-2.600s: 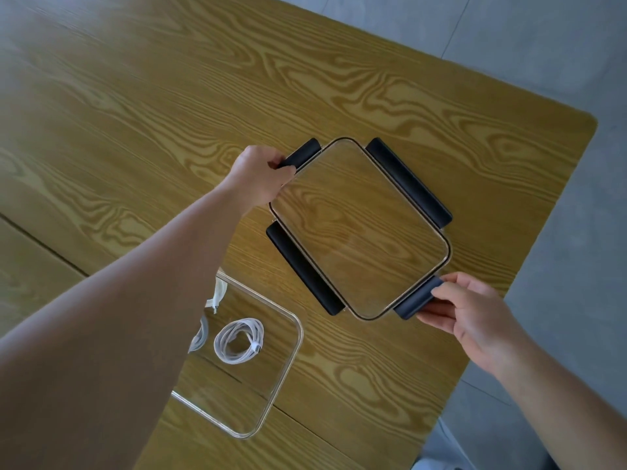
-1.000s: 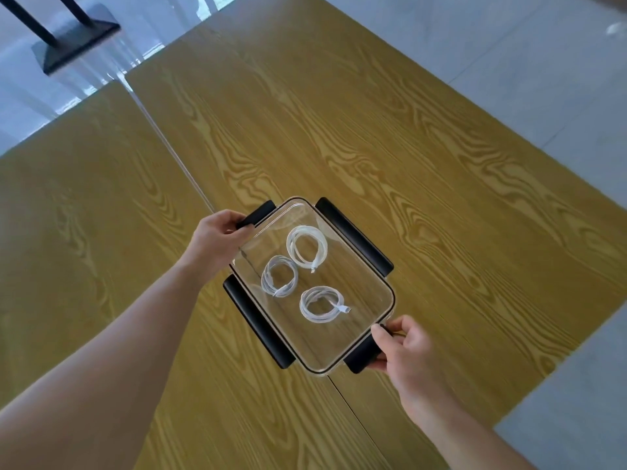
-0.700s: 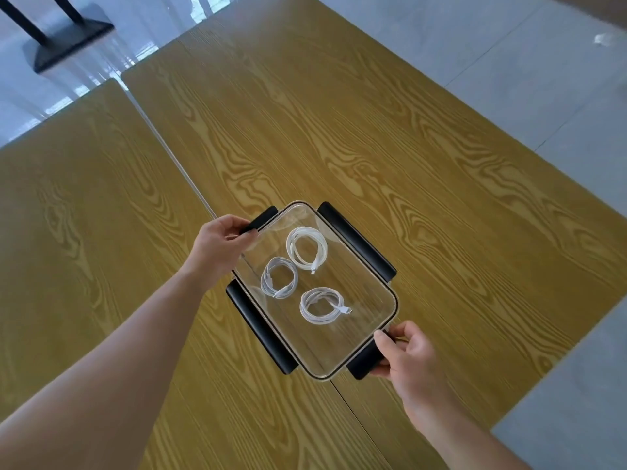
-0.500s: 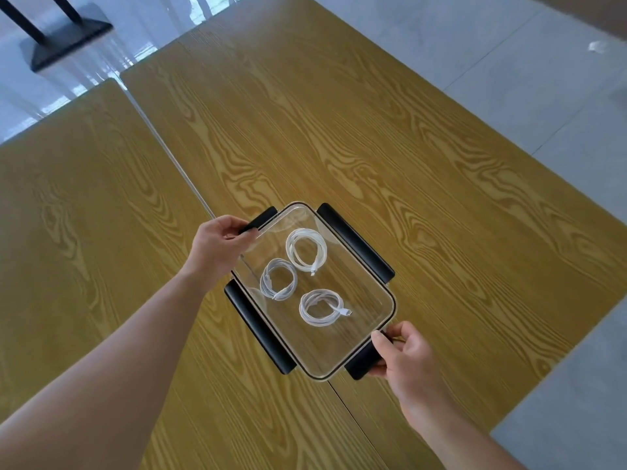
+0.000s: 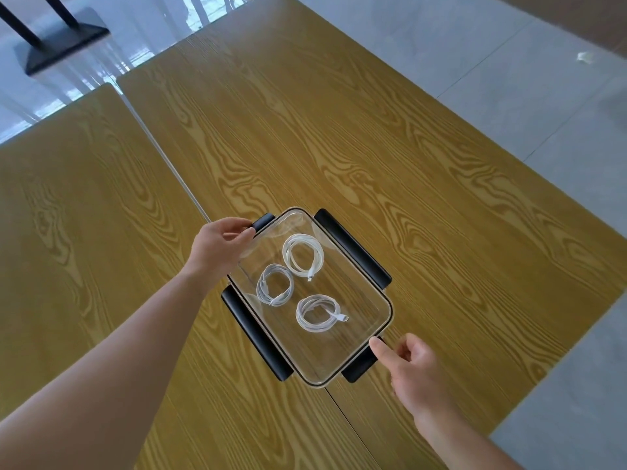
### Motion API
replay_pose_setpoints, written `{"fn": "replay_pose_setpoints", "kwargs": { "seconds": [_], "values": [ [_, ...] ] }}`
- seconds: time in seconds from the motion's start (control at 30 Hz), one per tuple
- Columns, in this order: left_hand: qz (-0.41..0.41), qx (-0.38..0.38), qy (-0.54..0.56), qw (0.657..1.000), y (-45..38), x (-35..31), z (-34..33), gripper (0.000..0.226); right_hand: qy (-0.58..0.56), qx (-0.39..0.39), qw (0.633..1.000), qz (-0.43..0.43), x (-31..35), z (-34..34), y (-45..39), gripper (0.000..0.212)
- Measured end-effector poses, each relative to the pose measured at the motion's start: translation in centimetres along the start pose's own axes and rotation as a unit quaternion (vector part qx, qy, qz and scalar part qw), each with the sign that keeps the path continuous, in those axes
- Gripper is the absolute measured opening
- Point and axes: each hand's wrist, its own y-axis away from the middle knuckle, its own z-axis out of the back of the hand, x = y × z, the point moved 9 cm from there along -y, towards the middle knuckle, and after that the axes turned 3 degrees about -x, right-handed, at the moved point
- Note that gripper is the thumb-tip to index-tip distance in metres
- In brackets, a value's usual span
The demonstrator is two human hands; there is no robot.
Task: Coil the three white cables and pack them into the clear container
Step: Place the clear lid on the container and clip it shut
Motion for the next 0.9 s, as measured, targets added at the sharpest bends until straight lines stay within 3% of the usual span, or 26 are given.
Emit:
{"fn": "replay_pose_setpoints", "kwargs": {
  "seconds": [0.13, 0.27, 0.7, 0.9],
  "values": [
    [-0.118, -0.026, -0.163, 0.979, 0.5, -3.2, -0.6, 0.024, 0.021, 0.040, 0.999, -0.009, 0.3, -0.9, -0.2, 0.037],
    [-0.143, -0.007, -0.186, 0.972, 1.3, -4.0, -1.6, 0.023, 0.023, 0.056, 0.998, -0.024, 0.4, -1.8, -0.3, 0.035],
    [-0.074, -0.006, -0.123, 0.990, 0.9, -2.5, -2.5, 0.021, -0.023, 0.076, 0.996, -0.044, 0.4, -2.4, -0.7, 0.031],
    [0.010, 0.075, -0.084, 0.994, -0.2, -0.9, -3.0, 0.026, -0.059, 0.104, 0.990, -0.077, -0.4, -2.6, -0.6, 0.027]
  ]
}}
